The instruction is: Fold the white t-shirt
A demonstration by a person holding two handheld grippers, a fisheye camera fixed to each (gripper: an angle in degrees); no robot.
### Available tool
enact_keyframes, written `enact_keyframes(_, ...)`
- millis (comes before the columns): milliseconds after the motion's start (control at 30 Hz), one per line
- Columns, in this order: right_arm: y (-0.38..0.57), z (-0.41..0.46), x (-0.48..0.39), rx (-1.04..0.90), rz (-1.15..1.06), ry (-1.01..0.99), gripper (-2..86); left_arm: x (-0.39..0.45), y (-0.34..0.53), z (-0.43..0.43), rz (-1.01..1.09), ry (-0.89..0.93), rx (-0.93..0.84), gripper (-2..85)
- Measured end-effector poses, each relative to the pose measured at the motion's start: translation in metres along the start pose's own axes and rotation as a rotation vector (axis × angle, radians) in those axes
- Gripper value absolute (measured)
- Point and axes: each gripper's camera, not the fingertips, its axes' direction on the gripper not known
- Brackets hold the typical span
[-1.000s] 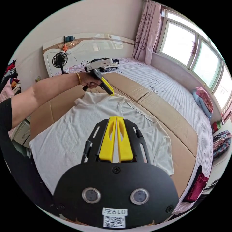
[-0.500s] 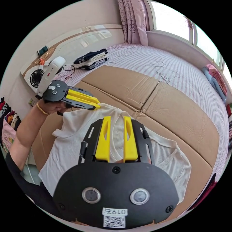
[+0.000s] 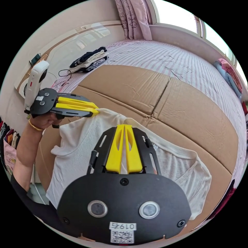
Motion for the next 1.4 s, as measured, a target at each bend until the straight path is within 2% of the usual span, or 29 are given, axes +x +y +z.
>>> enact_keyframes(133,-0.019,0.004,0.010,-0.020,-0.001,0.058,-0.9,-0.002,-0.002,-0.001,-0.015,-0.031,0.002,0.7)
enact_keyframes(267,-0.037,-0.009,0.029,0.062,0.076,-0.060,-0.6,0.005,-0.006,0.003,0.012,-0.061,-0.010,0.8)
enact_keyframes(433,-0.066,-0.004,0.046,0.021,0.112,-0.062,0.0,0.008,-0.010,0.007,0.018,-0.063,-0.013,0.7)
enact_keyframes(800,-0.100,-0.018,0.101,0.053,0.231,-0.283,1.1,0.008,-0.012,0.010,0.025,-0.062,-0.012,0.7)
enact_keyframes(933,-0.113,-0.017,0.110,0.012,0.240,-0.240,0.7,0.006,-0.012,0.010,0.017,-0.052,-0.008,0.8)
enact_keyframes(1233,-0.121,-0.037,0.148,0.075,0.305,-0.345,0.2,0.006,-0.011,0.011,0.024,-0.056,-0.007,0.8)
enact_keyframes(1400,-0.126,-0.038,0.161,0.043,0.308,-0.370,0.0,0.007,-0.013,0.011,0.028,-0.061,-0.012,0.8)
